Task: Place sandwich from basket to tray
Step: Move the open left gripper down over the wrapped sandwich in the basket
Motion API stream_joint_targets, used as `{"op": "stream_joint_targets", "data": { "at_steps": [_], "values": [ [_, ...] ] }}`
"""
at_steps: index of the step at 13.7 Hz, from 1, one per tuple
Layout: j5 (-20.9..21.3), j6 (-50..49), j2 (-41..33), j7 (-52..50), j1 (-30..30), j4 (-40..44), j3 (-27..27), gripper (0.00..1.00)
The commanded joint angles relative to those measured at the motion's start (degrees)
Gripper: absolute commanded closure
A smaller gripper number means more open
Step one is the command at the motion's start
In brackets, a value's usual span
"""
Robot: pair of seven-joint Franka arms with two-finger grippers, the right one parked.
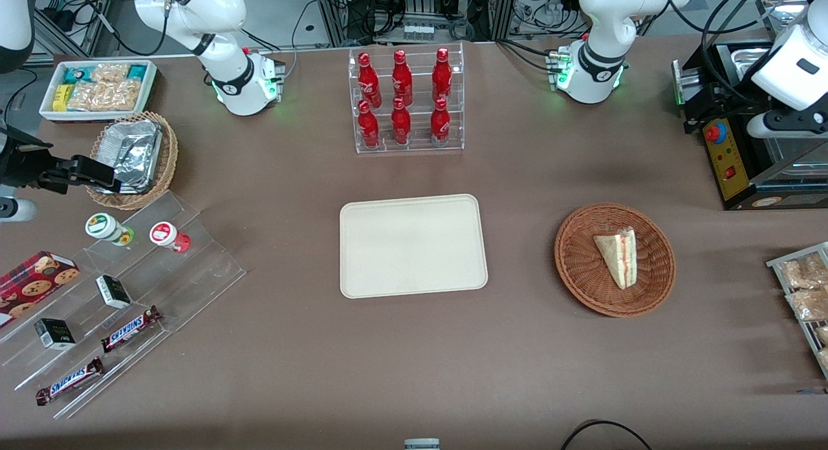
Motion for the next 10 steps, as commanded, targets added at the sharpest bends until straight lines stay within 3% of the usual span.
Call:
{"op": "stream_joint_targets", "data": {
  "at_steps": [1,4,10],
  "values": [
    [-0.2,-0.5,0.3,-1.2,-0.4,1.0,0.1,0.00],
    [0.0,1.8,1.5,-1.7,-0.4,0.0,0.1,0.00],
    [0.1,19.8,1.4,-12.7,-0.4,-15.9,0.1,0.00]
  ]
}}
